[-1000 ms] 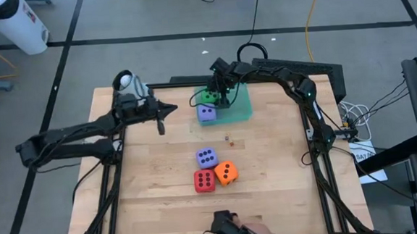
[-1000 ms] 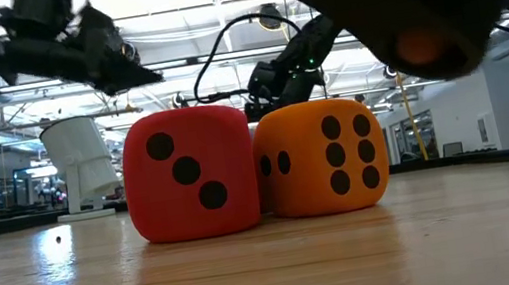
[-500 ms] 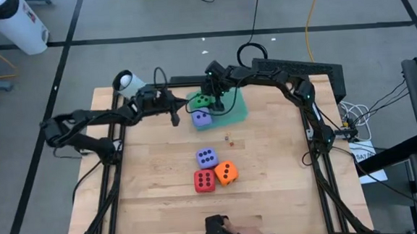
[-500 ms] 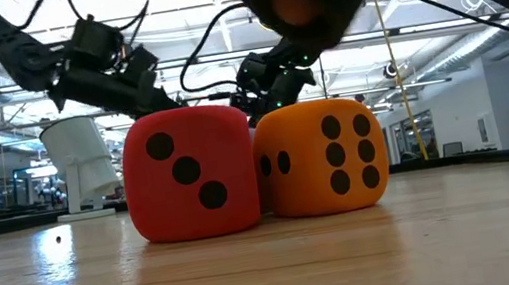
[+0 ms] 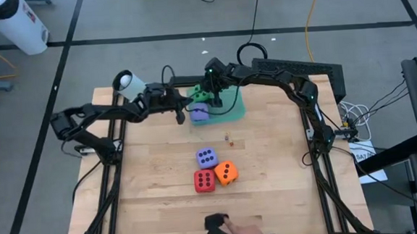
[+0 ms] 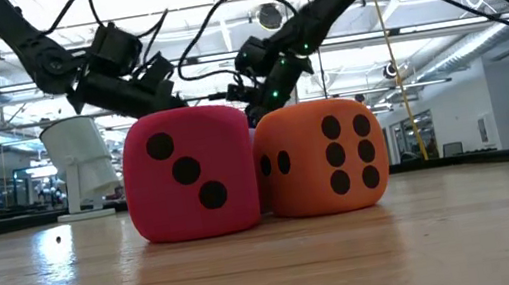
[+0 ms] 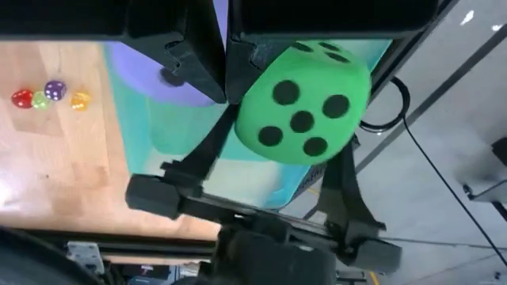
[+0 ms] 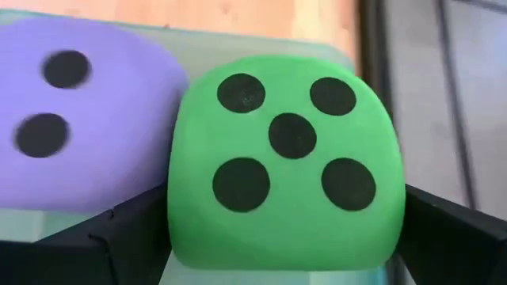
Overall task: Pick & Place Dice
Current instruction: Put the large green dice into the green container
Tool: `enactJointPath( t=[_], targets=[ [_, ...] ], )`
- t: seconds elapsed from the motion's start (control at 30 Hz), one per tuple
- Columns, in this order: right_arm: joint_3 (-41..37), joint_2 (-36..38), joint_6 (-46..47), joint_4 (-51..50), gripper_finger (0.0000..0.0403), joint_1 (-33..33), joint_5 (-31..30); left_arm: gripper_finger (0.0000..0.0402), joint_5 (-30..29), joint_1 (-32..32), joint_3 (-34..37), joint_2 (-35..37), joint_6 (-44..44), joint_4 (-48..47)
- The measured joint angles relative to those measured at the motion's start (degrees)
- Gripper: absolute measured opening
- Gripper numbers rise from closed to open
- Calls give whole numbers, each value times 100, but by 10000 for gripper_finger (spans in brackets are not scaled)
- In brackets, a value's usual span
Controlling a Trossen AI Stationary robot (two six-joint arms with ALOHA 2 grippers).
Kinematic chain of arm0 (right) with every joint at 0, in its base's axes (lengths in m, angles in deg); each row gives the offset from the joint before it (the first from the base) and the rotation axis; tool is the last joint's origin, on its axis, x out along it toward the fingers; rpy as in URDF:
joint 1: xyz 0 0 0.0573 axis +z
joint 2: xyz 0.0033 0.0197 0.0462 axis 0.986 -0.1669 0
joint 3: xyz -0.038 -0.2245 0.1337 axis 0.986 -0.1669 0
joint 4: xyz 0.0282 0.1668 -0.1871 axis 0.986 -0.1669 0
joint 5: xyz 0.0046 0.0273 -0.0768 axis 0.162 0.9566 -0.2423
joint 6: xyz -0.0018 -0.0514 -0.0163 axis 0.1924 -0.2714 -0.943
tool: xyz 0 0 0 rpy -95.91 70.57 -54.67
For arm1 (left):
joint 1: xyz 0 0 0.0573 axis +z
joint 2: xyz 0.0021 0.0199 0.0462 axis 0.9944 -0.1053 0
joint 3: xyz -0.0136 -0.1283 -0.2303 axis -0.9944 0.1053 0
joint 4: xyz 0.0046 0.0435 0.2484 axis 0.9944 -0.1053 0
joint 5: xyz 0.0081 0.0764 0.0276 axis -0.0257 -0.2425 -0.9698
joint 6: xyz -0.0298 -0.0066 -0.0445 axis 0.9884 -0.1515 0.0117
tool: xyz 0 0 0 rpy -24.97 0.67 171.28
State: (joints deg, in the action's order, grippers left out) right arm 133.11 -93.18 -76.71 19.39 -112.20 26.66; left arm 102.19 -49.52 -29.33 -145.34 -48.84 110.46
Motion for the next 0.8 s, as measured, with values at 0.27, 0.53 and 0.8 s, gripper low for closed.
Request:
enactJointPath(
  t=[0.27, 0.53, 0.8],
  targets=[
    [-4, 237, 216, -216, 398, 64, 49, 9, -155, 0, 2, 390, 318, -640],
    [-13, 217, 374, 54, 396, 49, 658, 4, -176, 0, 2, 451, 367, -865],
    [-13, 214, 958, 883, 396, -30, 1270, 20, -175, 0, 2, 451, 339, -865]
  ],
)
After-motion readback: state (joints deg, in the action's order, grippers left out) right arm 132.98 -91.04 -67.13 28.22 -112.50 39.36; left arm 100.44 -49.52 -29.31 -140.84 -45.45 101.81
